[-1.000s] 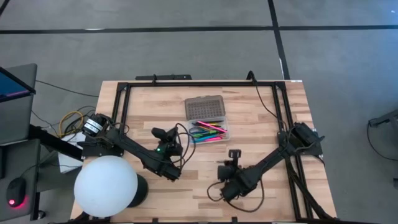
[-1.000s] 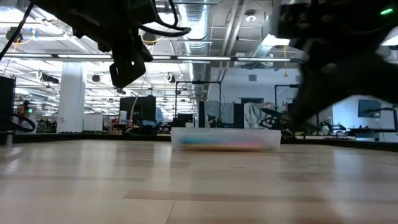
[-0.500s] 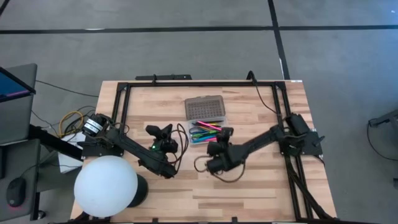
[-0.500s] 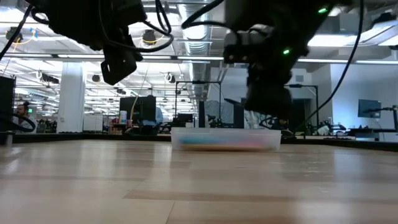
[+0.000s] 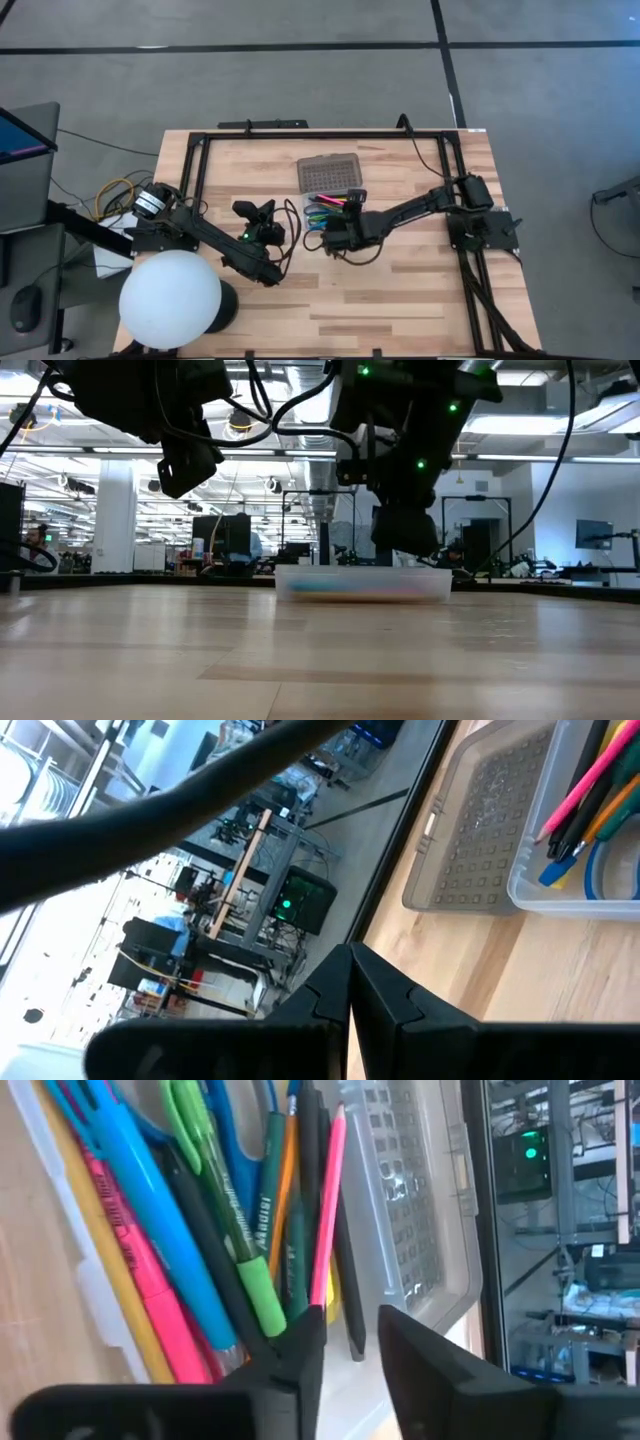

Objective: Pick & place school supplies into a supply box
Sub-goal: Adjust the supply box

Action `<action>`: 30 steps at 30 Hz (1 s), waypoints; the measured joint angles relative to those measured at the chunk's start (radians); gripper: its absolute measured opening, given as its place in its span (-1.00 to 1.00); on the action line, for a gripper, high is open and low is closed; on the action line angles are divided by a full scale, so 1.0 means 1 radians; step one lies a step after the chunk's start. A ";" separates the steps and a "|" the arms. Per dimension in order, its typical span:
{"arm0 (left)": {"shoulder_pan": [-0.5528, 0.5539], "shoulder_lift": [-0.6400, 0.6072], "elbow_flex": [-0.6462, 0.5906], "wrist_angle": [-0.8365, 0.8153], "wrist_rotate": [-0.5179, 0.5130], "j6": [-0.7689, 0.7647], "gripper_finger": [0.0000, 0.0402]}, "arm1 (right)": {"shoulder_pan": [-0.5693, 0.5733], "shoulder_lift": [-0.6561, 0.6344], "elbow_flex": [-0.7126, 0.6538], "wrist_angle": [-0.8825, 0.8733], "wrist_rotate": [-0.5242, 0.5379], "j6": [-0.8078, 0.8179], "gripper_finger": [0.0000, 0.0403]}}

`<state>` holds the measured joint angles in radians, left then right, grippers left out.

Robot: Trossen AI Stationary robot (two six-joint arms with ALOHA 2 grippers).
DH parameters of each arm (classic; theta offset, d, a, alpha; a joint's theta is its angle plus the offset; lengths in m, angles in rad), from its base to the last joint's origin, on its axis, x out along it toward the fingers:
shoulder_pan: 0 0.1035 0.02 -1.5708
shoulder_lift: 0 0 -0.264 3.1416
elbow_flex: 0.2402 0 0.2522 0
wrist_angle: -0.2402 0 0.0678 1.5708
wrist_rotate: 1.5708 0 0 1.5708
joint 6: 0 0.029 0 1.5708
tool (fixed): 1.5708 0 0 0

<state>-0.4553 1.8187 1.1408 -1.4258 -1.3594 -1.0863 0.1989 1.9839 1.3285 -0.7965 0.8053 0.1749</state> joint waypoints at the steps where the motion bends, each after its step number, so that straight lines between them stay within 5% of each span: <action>1: 0.000 0.000 0.000 0.000 0.000 0.000 -1.00 | 0.000 0.000 0.000 -0.002 0.002 0.000 -0.51; 10: 0.001 0.000 0.000 0.010 0.002 0.043 -1.00 | 0.043 -0.111 -0.027 0.063 0.078 0.165 -0.40; 20: 0.001 0.000 0.000 0.010 0.017 0.050 -1.00 | -0.120 -0.312 -0.246 0.561 -0.339 0.179 -0.51; 30: 0.007 0.000 0.000 0.011 0.011 0.055 -1.00 | -0.295 -0.265 -0.270 0.612 -0.336 0.212 -0.56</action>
<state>-0.4479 1.8187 1.1408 -1.4151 -1.3487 -1.0313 -0.0960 1.7184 1.0589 -0.1846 0.4689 0.3865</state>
